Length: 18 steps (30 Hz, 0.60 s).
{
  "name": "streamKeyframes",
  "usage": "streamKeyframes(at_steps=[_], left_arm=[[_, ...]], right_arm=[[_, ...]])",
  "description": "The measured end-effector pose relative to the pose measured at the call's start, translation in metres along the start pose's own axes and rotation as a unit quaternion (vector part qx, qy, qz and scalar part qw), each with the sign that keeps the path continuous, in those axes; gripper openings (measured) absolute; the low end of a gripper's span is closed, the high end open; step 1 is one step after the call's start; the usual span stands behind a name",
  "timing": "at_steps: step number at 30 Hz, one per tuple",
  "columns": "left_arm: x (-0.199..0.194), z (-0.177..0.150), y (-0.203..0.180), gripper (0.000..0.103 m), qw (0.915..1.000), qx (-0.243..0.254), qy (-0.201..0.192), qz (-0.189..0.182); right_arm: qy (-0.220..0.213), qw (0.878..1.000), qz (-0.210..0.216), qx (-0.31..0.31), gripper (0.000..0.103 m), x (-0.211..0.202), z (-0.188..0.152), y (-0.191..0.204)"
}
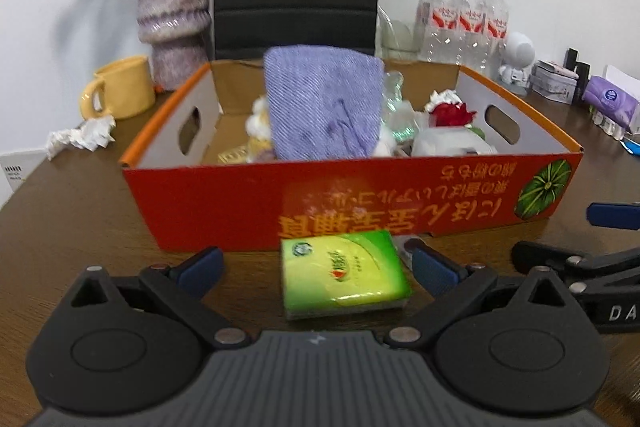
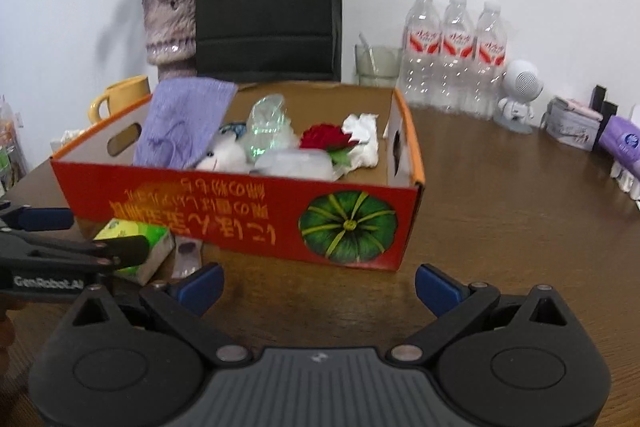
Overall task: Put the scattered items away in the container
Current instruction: 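Move both tools back to the table and grasp the green tissue pack with the left gripper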
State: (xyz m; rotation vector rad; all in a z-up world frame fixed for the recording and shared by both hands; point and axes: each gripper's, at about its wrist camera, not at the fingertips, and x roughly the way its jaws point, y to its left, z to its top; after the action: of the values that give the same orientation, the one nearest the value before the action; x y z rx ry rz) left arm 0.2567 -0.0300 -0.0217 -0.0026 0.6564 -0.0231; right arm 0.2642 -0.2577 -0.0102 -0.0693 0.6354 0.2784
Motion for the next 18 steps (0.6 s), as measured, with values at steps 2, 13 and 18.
streamKeyframes(at_steps=[2, 13, 18], left_arm=[[0.004, 0.000, 0.000, 0.089, 1.0000, -0.002, 0.006, 0.000], [-0.005, -0.002, 0.039, 0.065, 0.9991, -0.035, -0.001, -0.024], [-0.009, -0.003, 0.056, 0.066, 0.9988, -0.039, -0.004, -0.029]], right_arm=[[0.005, 1.000, 0.004, -0.003, 0.102, 0.004, -0.002, 0.002], [0.001, 0.999, 0.032, -0.040, 0.096, 0.013, -0.001, 0.040], [0.003, 0.998, 0.040, -0.055, 0.084, 0.023, 0.006, 0.073]])
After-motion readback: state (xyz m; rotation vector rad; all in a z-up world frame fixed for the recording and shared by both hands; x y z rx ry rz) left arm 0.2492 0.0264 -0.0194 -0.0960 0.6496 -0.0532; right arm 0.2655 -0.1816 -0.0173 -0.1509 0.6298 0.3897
